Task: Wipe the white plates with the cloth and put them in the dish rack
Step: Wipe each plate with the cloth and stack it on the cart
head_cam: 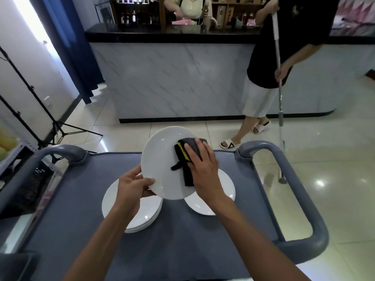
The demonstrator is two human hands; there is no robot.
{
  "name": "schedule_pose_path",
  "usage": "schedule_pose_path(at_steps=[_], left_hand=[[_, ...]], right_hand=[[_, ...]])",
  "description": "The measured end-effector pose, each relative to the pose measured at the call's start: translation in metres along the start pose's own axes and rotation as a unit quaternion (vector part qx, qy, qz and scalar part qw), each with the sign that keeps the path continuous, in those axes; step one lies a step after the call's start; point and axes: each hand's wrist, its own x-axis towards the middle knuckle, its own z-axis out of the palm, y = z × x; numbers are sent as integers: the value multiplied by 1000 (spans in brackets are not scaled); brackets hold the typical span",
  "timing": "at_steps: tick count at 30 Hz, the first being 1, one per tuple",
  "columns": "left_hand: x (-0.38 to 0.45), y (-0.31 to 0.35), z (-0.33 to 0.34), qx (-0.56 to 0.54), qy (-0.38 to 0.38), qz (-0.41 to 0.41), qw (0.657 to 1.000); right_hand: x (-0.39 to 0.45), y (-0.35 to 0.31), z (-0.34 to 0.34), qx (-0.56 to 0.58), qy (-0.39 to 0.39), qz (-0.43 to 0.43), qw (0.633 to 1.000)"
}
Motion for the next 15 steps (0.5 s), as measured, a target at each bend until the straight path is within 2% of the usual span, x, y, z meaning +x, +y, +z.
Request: schedule_pose_path(at_steps=[4,8,15], left_hand=[[-7,-2,16,32,-22,11,999],[-9,-1,27,52,-37,36,997],[-11,12,36,86,-78,103,988]], right_hand=[[17,22,-20,18,36,22,999],[24,38,-38,48,37,4,998],[33,56,-61,168,-6,48,985]])
